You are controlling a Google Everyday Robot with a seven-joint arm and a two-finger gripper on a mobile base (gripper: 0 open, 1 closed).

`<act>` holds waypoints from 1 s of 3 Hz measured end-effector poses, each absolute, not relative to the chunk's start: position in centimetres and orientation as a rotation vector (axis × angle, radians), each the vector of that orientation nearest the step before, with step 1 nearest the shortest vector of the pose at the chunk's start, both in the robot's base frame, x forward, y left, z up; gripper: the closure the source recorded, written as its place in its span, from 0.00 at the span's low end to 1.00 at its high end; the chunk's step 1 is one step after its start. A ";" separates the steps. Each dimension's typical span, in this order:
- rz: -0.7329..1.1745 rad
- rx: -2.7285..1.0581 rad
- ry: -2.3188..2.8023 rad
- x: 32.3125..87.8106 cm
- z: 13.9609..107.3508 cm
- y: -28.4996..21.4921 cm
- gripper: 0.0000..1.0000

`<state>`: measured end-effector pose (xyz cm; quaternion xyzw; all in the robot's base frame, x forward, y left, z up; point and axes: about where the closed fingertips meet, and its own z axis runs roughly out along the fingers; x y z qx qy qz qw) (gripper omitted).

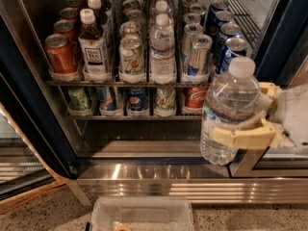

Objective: Pick water bottle from top shelf of fridge

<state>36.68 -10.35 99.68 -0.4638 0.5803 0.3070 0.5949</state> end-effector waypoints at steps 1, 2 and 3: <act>0.770 -1.271 1.223 32.0 100.4 -7.2 1.00; 0.800 -1.441 1.111 29.0 101.5 -4.2 1.00; 0.780 -1.526 1.016 27.7 103.1 -2.3 1.00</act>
Offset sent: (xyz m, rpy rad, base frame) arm -0.1117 0.0871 0.0269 -0.1734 -0.2100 0.5210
